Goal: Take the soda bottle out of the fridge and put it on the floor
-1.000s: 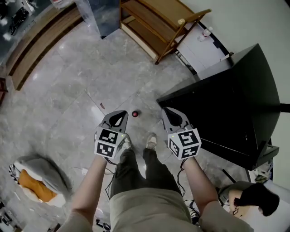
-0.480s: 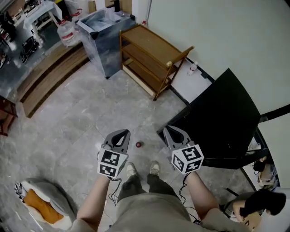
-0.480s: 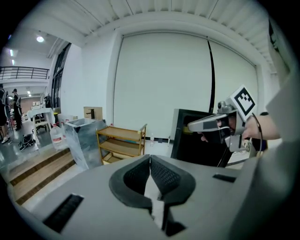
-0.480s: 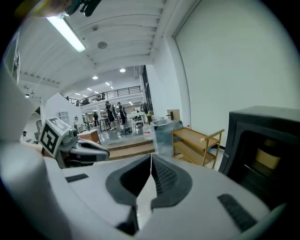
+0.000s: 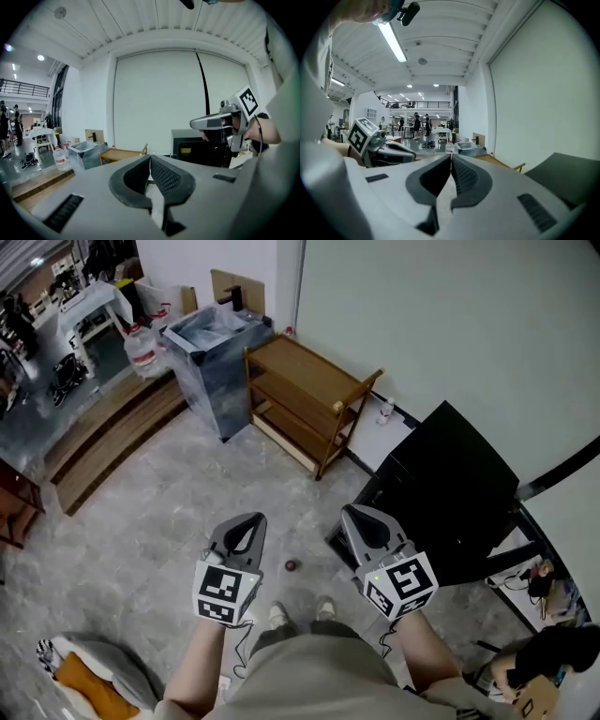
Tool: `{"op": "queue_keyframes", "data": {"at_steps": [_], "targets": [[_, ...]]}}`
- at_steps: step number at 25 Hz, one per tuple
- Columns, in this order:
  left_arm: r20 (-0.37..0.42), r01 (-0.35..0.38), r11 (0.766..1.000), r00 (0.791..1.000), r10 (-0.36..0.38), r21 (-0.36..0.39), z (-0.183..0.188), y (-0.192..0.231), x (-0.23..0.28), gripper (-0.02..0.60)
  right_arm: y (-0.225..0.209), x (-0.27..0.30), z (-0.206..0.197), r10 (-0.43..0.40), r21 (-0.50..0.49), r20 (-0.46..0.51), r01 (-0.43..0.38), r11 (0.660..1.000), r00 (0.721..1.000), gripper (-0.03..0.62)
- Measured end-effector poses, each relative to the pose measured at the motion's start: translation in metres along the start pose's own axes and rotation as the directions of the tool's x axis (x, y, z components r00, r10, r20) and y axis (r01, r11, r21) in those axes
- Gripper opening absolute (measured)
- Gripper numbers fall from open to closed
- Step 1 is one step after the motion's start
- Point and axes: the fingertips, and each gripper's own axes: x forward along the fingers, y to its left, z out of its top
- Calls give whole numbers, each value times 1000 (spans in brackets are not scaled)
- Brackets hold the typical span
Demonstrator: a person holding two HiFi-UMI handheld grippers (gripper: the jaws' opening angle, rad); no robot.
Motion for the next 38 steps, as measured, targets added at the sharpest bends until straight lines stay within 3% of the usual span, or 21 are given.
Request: {"op": "queue_keyframes", "data": {"at_steps": [8, 14, 20, 38], "targets": [[147, -21, 997, 989, 9, 78, 79, -9, -54, 7, 20, -39, 78, 27, -63, 165, -17, 998, 986, -2], [217, -46, 992, 976, 19, 120, 112, -20, -82, 6, 29, -67, 118, 46, -72, 262, -28, 997, 964, -2], [235, -76, 989, 971, 46, 123, 123, -24, -101, 8, 45, -83, 139, 95, -130, 304, -57, 990, 948, -3], [239, -117, 986, 967, 86, 119, 126, -9, -109, 7, 60, -66, 139, 156, -162, 290, -113, 980, 944, -3]]}}
